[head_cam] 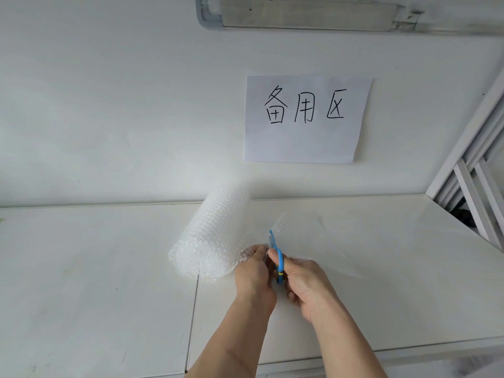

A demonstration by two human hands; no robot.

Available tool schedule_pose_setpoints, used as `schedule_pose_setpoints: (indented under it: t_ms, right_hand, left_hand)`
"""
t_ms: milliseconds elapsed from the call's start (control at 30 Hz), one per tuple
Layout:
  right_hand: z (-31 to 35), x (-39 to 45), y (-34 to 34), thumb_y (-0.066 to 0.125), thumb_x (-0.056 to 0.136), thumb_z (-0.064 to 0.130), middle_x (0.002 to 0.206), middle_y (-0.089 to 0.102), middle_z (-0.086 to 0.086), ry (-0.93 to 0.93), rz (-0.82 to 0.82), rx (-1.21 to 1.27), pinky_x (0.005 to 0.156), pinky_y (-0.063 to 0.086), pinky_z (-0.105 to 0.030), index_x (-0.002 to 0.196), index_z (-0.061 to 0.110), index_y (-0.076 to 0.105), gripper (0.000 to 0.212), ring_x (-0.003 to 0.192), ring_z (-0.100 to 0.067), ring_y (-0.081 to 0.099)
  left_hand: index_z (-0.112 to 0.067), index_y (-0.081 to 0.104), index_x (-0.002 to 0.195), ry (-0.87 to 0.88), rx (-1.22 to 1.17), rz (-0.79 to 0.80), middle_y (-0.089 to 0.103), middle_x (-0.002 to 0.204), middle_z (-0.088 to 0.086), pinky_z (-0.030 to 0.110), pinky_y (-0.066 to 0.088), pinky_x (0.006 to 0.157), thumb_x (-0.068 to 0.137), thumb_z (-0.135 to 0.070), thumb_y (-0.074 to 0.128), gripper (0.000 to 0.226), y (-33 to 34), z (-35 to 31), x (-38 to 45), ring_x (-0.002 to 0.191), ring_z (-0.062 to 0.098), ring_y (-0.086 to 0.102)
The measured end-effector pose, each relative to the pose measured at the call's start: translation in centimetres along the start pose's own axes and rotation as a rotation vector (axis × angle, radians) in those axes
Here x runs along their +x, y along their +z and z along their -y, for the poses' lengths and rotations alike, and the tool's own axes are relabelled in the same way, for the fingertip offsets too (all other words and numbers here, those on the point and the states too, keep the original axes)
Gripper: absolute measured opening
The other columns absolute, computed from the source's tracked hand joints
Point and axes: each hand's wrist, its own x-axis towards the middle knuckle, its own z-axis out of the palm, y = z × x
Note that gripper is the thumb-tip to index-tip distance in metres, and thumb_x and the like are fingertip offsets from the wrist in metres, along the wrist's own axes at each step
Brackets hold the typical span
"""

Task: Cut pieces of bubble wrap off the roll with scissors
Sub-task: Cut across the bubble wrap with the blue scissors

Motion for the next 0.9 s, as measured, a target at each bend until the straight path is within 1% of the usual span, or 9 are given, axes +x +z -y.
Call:
schedule_pose_setpoints:
  t_ms: [100,200,267,433,500,567,700,800,900]
  right_hand:
    - [-0.1,-0.6,0.2,0.077,0.076,0.050,0.065,0.046,-0.007,-0.027,0.033,-0.018,0.042,0.027,-0.022,0.069,0.015,0.066,0.037,0.045,-0.015,0.032]
    - [0.0,-1.1,0.5,0.073,0.083,0.047,0.059,0.053,-0.006,-0.063,0.066,-0.062,0.040,0.036,-0.018,0.072,0.012,0.062,0.039,0.041,-0.015,0.043]
    - [0.1,-1.3,0.5,0.070,0.085,0.048,0.059,0.055,-0.007,-0.071,0.060,-0.074,0.042,0.040,-0.019,0.073,0.011,0.061,0.040,0.042,-0.016,0.046]
    - [0.0,-0.9,0.5,0.074,0.081,0.048,0.054,0.050,0.001,-0.088,0.008,-0.035,0.045,0.036,-0.023,0.074,0.012,0.065,0.037,0.041,-0.013,0.041]
    - [0.1,-0.8,0.6,0.075,0.080,0.047,0.056,0.051,0.001,-0.083,0.020,-0.032,0.047,0.037,-0.024,0.073,0.013,0.066,0.036,0.043,-0.013,0.042]
    - [0.2,-0.8,0.5,0.076,0.078,0.049,0.058,0.053,0.000,-0.057,0.026,-0.036,0.050,0.039,-0.024,0.072,0.014,0.068,0.036,0.045,-0.013,0.043]
    - [0.8,-0.8,0.2,0.077,0.074,0.051,0.061,0.055,-0.001,-0.003,0.041,-0.035,0.048,0.038,-0.023,0.071,0.018,0.072,0.034,0.045,-0.012,0.038]
    - [0.9,-1.0,-0.2,0.079,0.073,0.049,0.062,0.053,-0.002,0.018,0.034,-0.037,0.046,0.038,-0.023,0.072,0.018,0.069,0.033,0.043,-0.012,0.035]
    - [0.8,-1.2,-0.6,0.080,0.069,0.054,0.066,0.051,-0.004,0.004,0.030,-0.101,0.047,0.040,-0.024,0.074,0.018,0.068,0.038,0.043,-0.012,0.034]
  left_hand:
    - [-0.010,0.055,0.067,-0.006,-0.007,-0.010,0.051,0.053,0.003,0.024,0.038,0.045,0.093,-0.005,0.054,0.026,0.0,0.1,0.3,0.049,0.017,0.046]
    - [-0.014,0.048,0.063,-0.027,0.024,-0.006,0.046,0.048,0.003,0.021,0.033,0.038,0.089,-0.005,0.054,0.028,-0.3,0.2,0.5,0.039,0.018,0.042]
    - [-0.015,0.051,0.066,-0.024,0.038,0.008,0.048,0.048,0.003,0.019,0.033,0.037,0.088,-0.005,0.054,0.025,-0.4,0.2,0.5,0.037,0.017,0.042]
    - [-0.007,0.055,0.074,-0.005,0.013,0.033,0.058,0.056,0.011,0.023,0.037,0.039,0.091,-0.005,0.052,0.017,-0.4,0.5,0.2,0.039,0.022,0.050]
    - [-0.007,0.053,0.072,0.002,0.003,0.037,0.052,0.049,0.007,0.023,0.035,0.039,0.091,-0.005,0.051,0.020,-0.3,0.5,0.2,0.035,0.020,0.046]
    - [-0.007,0.053,0.071,0.000,-0.006,0.034,0.049,0.048,0.006,0.024,0.035,0.041,0.091,-0.007,0.053,0.020,-0.3,0.6,0.3,0.037,0.019,0.042]
    - [0.000,0.063,0.087,0.006,-0.025,0.016,0.057,0.060,0.010,0.027,0.038,0.047,0.092,-0.018,0.059,0.019,-0.5,0.9,0.9,0.047,0.021,0.045]
    - [0.002,0.064,0.098,0.024,-0.054,0.015,0.066,0.068,0.012,0.027,0.043,0.050,0.094,-0.019,0.058,0.022,-0.5,1.0,1.1,0.054,0.022,0.057]
    - [0.000,0.061,0.102,0.045,-0.075,0.026,0.064,0.062,0.009,0.025,0.041,0.043,0.095,-0.014,0.056,0.017,-0.4,0.8,0.9,0.049,0.020,0.056]
